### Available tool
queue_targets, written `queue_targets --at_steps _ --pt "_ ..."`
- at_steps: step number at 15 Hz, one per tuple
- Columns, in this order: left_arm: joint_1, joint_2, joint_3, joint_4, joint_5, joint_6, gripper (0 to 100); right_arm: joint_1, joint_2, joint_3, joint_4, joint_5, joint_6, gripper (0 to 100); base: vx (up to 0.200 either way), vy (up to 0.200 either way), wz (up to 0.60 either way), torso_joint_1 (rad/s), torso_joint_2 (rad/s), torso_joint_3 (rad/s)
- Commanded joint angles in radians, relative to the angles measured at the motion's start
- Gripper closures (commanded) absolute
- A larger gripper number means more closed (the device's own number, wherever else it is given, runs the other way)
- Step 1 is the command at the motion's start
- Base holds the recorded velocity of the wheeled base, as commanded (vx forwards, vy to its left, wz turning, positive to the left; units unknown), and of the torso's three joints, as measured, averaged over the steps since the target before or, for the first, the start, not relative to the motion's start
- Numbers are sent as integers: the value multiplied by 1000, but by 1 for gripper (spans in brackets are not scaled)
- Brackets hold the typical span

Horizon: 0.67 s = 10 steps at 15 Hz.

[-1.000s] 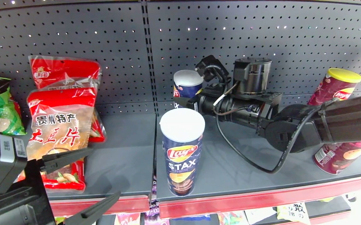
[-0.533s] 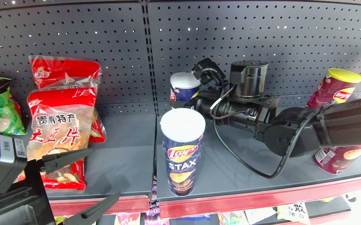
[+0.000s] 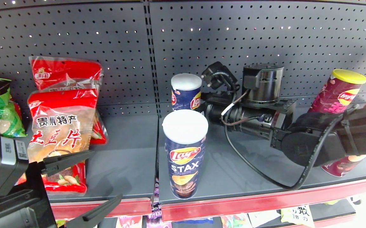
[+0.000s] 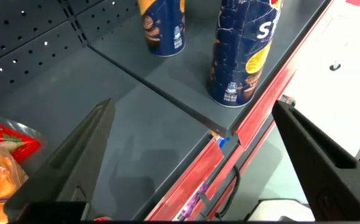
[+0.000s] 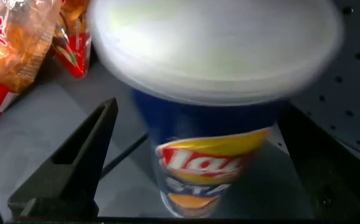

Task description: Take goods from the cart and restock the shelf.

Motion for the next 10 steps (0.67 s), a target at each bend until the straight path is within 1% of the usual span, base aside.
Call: queue_targets --at_steps 1,4,10 --pt "0 10 0 0 1 1 0 -1 -103 117 -1 -29 -1 0 0 0 0 0 0 0" --pt "0 39 3 0 14 1 0 -7 -216 267 -1 -78 -1 0 0 0 0 0 0 0" --pt "0 105 0 -3 14 6 0 -4 -416 482 1 -118 -2 0 0 0 0 0 0 0"
